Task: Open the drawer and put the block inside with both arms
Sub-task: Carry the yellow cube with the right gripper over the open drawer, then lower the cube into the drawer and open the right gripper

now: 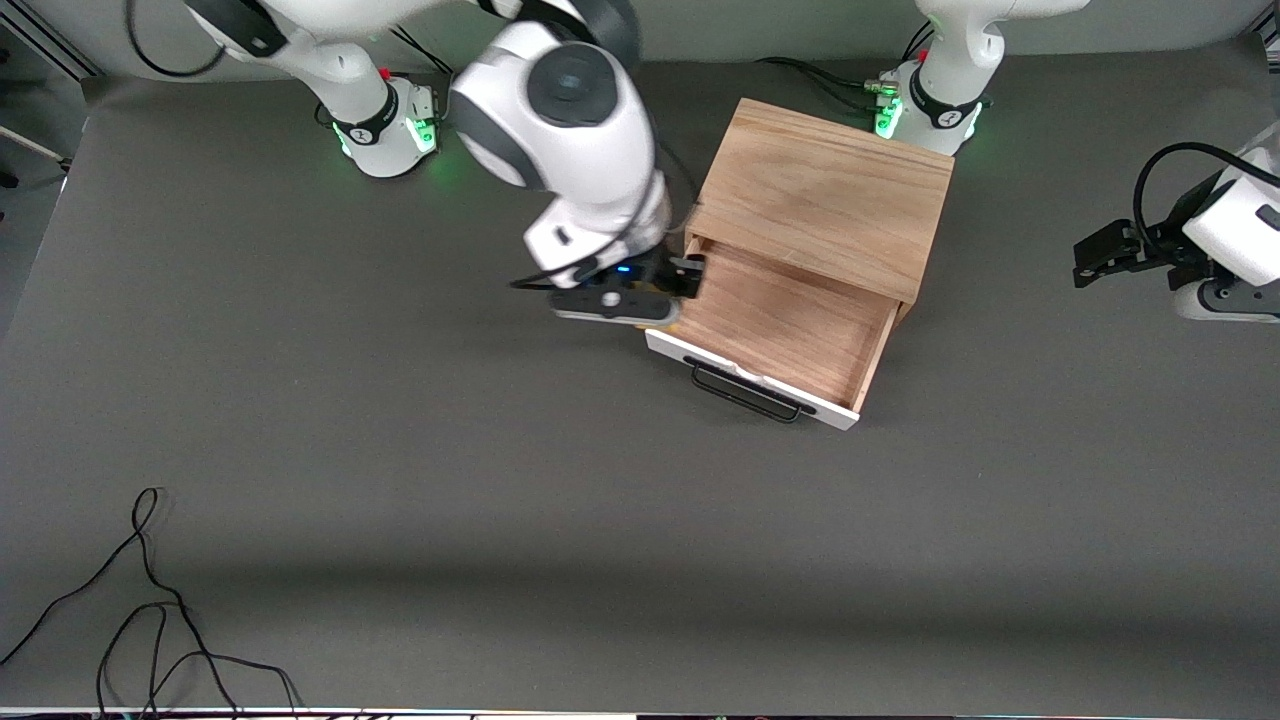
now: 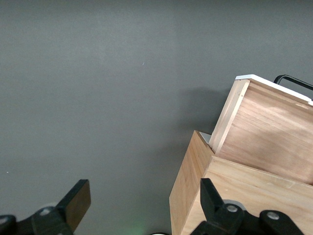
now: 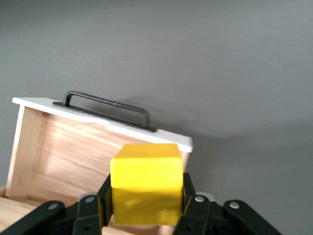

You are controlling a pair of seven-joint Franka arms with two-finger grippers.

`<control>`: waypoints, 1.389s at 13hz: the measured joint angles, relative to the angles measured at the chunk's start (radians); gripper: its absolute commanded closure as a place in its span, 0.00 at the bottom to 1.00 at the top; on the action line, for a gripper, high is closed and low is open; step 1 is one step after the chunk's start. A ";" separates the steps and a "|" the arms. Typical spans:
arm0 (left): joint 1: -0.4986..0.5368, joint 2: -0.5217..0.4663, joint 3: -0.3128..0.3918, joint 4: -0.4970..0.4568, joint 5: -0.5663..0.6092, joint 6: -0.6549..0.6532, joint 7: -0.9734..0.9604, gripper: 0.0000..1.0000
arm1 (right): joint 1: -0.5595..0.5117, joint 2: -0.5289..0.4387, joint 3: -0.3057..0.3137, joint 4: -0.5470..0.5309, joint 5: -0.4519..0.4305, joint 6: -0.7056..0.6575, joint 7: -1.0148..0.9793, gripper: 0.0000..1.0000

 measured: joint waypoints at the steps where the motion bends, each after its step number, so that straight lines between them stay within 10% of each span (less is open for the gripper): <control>1: 0.000 0.000 0.000 0.000 0.000 0.000 0.000 0.00 | 0.029 0.034 0.000 0.011 -0.018 0.027 0.042 0.98; 8: 0.000 0.003 0.000 0.000 0.000 0.000 0.000 0.00 | 0.134 0.203 -0.001 0.027 -0.123 0.139 0.245 0.88; 11: 0.000 0.004 0.000 0.000 0.000 0.000 0.001 0.00 | 0.146 0.242 -0.001 0.028 -0.127 0.166 0.288 0.46; 12: 0.000 0.004 0.000 0.000 0.000 0.000 0.001 0.00 | 0.147 0.246 -0.001 0.028 -0.128 0.170 0.298 0.00; 18: 0.000 0.004 0.000 0.000 0.000 0.000 0.001 0.00 | 0.161 0.247 -0.001 0.038 -0.182 0.175 0.309 0.00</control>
